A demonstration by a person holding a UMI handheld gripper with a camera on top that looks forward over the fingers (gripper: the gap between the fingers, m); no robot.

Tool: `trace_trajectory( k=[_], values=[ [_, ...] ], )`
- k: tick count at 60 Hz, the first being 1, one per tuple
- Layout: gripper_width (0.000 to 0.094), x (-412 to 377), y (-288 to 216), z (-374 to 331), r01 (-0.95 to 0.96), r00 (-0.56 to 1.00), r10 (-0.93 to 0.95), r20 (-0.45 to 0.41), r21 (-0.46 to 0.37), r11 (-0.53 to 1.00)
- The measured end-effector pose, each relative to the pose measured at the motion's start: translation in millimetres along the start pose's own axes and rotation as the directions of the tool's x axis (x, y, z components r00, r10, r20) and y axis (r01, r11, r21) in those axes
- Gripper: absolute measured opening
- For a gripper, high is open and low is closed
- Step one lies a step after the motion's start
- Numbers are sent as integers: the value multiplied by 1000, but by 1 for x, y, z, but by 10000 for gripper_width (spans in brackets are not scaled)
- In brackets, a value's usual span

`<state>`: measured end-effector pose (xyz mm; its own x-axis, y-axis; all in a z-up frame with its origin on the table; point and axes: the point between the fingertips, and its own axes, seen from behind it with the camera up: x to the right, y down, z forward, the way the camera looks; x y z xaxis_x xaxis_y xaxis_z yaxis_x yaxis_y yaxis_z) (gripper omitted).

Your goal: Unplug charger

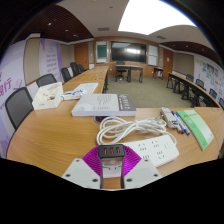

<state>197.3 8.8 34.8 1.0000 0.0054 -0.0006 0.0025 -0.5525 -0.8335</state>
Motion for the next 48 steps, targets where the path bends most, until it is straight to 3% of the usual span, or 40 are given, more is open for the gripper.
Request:
trace_trajectory(
  k=[1,5,7,12,18,25,36,48],
  values=[
    [224,1,-5,-8,2,1000,-2,1,14,1000],
    [213,12,-96,-53,70,995,-50,-81,270,960],
    [212,6,-138,-75,108,993,-82,-87,346,932],
    [210,-7,-197,-99,60,998,-49,-37,411,910],
    [209,17,-224,-117,46,997,-15,-72,450,892],
    [211,68,-210,-115,61,991,-4,-137,417,907],
    [216,169,-139,-79,68,977,-10,-213,265,962],
    [255,240,-33,-27,6,983,10,-184,84,996]
  ],
)
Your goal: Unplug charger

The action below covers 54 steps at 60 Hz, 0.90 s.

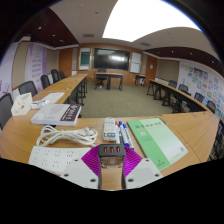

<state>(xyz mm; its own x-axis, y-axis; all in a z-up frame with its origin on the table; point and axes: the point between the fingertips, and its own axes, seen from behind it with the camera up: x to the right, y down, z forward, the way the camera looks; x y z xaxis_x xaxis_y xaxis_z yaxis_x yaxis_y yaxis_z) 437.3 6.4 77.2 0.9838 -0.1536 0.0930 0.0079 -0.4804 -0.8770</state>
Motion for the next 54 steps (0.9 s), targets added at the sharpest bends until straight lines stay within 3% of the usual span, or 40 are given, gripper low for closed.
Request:
trace_trajectory(
  k=[9,17,20,25,27,39,54],
  values=[
    [309,15,50,22,-10,998,16,58,-102,995],
    [388,20,60,22,-31,994,45,101,-137,990],
    [491,19,53,15,-42,993,56,106,-130,991],
    [808,18,50,3,-33,992,48,115,-133,991],
    [870,20,47,-5,-31,993,47,113,-134,990],
    [854,6,38,-75,-22,993,37,109,-138,990],
    [853,-10,30,-225,50,996,-43,75,-95,994]
  ],
)
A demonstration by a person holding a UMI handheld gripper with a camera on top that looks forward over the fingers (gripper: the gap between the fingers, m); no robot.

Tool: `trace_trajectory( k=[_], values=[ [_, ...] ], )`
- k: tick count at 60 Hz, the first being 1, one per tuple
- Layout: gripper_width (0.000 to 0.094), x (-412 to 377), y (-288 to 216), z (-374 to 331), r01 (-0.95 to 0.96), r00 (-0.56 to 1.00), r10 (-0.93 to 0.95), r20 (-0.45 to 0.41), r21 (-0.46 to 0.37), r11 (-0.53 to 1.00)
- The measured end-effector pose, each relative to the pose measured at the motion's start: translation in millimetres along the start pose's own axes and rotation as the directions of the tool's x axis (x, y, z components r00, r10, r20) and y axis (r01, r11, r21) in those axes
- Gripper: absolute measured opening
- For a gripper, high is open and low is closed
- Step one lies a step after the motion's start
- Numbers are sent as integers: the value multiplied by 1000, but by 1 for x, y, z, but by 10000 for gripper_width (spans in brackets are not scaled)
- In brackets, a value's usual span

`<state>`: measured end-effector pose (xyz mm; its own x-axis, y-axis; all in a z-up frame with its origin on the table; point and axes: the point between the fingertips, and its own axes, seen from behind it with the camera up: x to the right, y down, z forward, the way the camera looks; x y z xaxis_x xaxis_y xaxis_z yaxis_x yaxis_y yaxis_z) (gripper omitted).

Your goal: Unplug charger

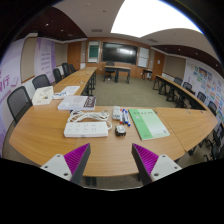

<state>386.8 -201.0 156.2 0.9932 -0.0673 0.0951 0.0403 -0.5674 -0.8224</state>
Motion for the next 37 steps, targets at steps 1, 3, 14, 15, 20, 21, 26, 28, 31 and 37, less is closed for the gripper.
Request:
trace_trajectory(
  k=[1,3,14,15,20,21,26,28,31,37],
  values=[
    [855,-2,2,-10,4,1000,-4,-2,0,1000],
    [855,-6,7,-29,11,1000,-11,-8,-5,1000],
    [855,-22,25,-115,27,1000,-27,-12,-8,1000],
    [855,-23,26,-121,28,1000,-28,-12,-5,1000],
    [858,-27,25,-144,28,1000,-28,-9,13,1000],
    [857,-28,25,-148,28,1000,-28,-7,16,999],
    [857,-29,23,-162,43,999,-43,-15,30,999],
    [856,-26,21,-166,40,999,-39,-25,45,998],
    [857,-24,18,-170,41,998,-38,-42,54,998],
    [859,-26,13,-175,45,998,-42,-39,68,997]
  ],
)
